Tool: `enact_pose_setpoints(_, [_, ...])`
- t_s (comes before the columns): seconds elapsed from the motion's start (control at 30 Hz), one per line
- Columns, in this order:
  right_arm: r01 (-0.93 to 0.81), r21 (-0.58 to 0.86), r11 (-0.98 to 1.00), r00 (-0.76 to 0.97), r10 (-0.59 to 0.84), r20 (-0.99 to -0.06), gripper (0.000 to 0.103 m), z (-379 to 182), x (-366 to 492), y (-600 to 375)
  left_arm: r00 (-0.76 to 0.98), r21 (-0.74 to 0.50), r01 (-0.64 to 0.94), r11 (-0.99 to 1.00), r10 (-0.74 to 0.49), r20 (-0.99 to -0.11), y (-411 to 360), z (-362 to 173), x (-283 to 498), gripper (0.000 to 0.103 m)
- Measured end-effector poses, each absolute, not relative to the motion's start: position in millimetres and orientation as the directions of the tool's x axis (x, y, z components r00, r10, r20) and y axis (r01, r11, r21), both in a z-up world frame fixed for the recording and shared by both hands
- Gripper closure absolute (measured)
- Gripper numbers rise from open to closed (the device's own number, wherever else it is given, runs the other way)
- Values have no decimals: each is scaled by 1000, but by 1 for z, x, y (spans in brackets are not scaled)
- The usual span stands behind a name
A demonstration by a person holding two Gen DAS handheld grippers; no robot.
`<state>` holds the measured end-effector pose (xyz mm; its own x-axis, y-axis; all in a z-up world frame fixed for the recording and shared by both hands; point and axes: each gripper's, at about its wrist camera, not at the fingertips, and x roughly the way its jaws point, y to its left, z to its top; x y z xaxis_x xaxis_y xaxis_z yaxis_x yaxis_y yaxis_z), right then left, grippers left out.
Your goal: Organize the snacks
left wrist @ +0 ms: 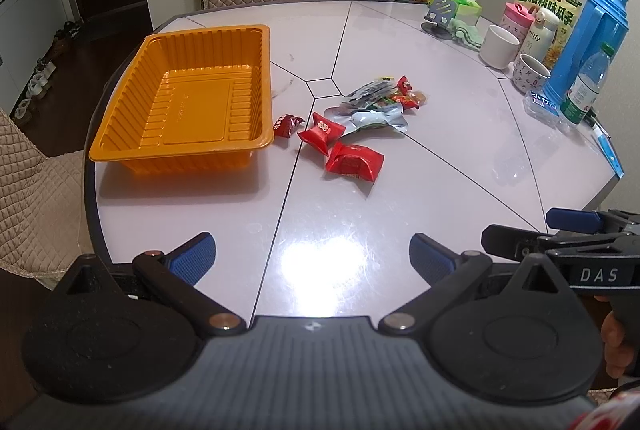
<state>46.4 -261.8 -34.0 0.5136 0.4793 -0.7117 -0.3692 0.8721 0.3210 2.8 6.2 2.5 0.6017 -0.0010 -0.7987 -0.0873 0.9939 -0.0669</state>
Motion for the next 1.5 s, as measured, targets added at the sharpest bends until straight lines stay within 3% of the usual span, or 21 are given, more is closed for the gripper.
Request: enact_pose_setpoints(1.5, [-364, 324, 873, 500, 477, -723, 0, -43, 63, -254, 586, -66, -82, 994, -5, -810, 5, -3, 18, 0])
